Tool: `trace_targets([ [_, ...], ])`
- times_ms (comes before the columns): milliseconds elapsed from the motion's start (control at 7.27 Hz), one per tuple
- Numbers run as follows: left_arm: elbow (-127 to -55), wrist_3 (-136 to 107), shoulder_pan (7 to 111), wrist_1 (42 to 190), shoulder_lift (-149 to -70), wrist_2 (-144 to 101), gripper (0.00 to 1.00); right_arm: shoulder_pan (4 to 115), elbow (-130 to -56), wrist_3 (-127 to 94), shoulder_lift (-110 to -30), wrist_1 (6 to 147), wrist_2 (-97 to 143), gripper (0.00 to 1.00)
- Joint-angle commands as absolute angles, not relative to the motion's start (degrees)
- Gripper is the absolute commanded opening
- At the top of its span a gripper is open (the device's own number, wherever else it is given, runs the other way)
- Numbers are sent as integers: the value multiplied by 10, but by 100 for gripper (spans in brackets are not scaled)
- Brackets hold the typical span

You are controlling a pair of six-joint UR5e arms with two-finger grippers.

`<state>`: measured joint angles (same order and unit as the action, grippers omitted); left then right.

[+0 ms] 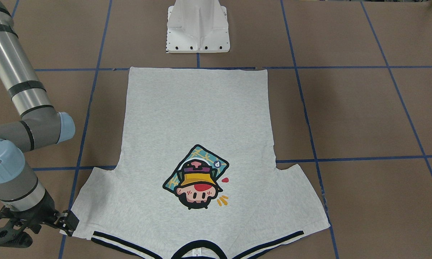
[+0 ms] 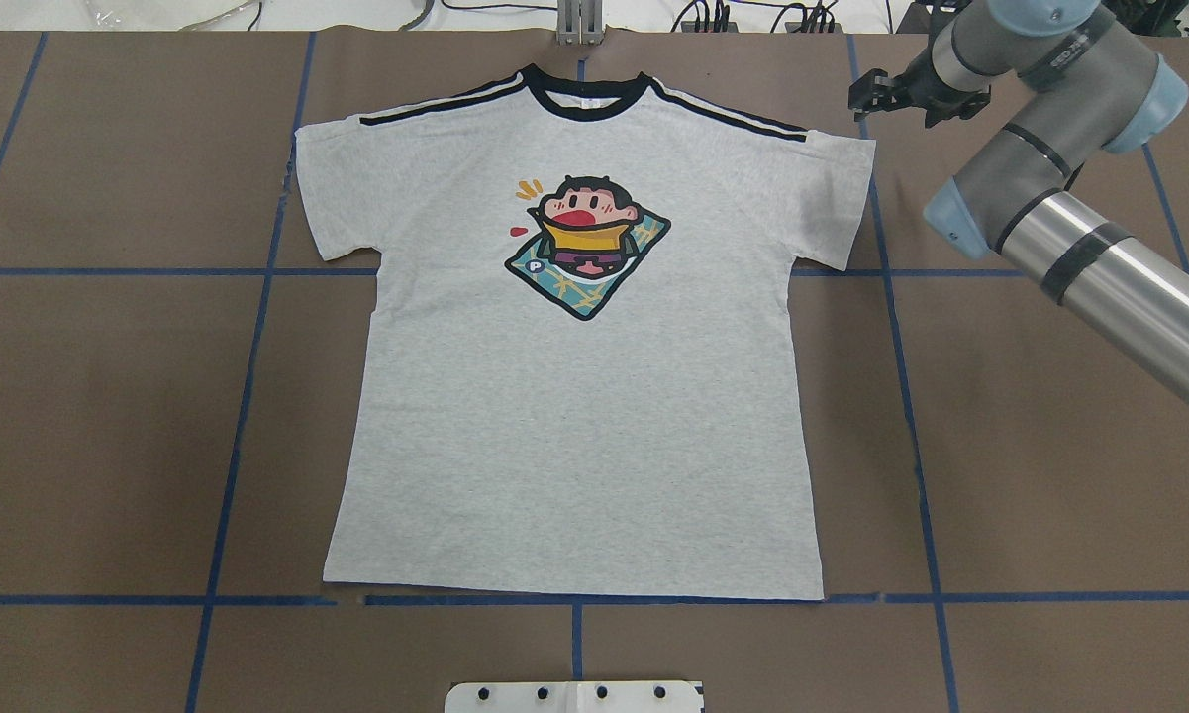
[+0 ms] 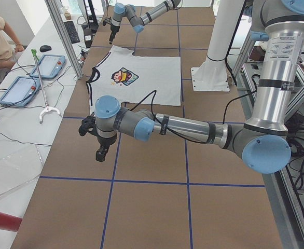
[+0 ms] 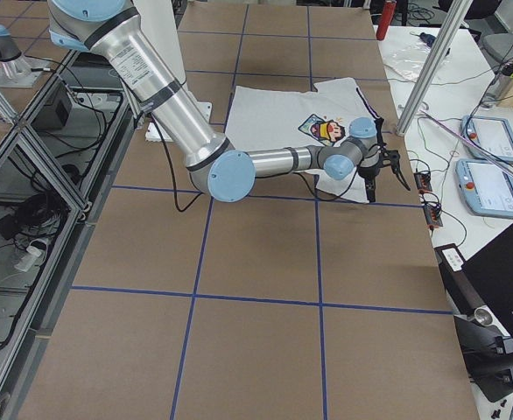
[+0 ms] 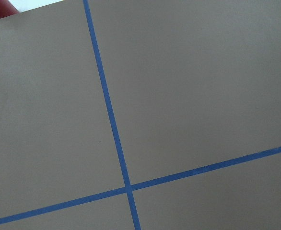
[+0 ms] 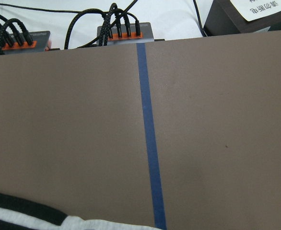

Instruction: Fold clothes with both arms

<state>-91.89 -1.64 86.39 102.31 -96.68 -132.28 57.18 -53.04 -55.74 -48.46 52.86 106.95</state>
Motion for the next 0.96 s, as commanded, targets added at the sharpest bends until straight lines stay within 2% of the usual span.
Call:
trace_targets([
  [0, -920, -16, 864, 1041, -956, -1324, 100, 561, -514, -562, -482, 526, 1058, 73],
  [688, -934, -16, 865, 1077, -934, -1323, 100, 551, -508, -562, -490, 526, 1055, 66],
  [825, -941, -16, 865, 1077, -933, -1323, 100, 551, -507, -562, -490, 526, 1054, 56],
])
